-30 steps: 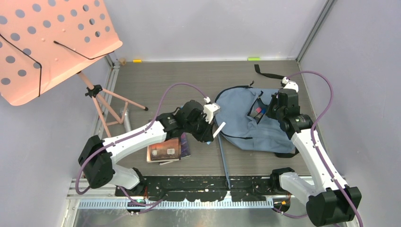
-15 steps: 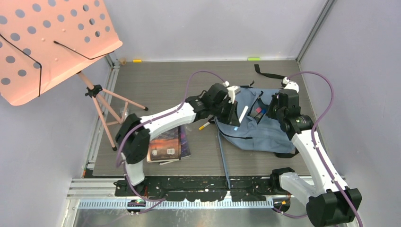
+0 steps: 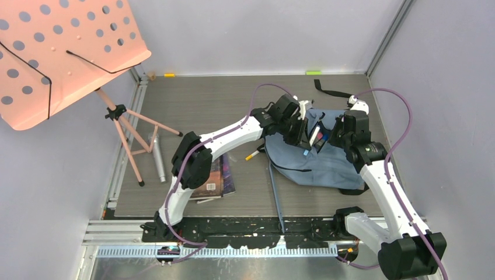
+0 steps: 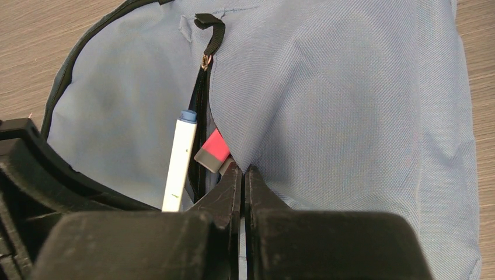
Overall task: Pack the student bag
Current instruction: Place the stationery in the student bag.
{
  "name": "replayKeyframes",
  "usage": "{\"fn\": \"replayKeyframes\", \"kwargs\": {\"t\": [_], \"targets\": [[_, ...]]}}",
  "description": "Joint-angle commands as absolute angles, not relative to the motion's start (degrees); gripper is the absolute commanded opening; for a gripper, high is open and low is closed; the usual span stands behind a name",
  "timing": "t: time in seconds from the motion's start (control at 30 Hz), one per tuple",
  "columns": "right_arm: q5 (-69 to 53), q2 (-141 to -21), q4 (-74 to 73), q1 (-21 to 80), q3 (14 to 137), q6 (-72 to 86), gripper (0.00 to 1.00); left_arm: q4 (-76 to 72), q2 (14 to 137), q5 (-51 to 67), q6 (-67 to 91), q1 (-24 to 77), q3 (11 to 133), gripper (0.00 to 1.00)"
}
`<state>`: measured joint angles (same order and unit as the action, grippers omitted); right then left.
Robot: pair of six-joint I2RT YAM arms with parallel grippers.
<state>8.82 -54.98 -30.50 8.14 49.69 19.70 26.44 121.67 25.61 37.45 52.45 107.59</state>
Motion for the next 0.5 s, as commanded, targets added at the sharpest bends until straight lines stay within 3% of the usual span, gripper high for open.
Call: {"fn": "replayKeyframes", "kwargs": {"t": [0.0, 0.3, 0.47], "targets": [[8.2, -52.7, -26.9, 8.3, 50.4, 20.2, 0.01, 29.5, 123.0, 27.4, 38.9, 52.6, 110.9, 0.00], [8.2, -52.9, -26.9, 8.4, 50.4, 20.3, 0.01, 28.8, 127.2, 28.9, 40.7, 52.9, 114.5, 0.00], [8.2, -52.9, -26.8, 8.3, 50.3, 20.3, 0.01, 26.8, 132.7, 28.8, 42.8, 52.9, 122.8, 0.00]]}}
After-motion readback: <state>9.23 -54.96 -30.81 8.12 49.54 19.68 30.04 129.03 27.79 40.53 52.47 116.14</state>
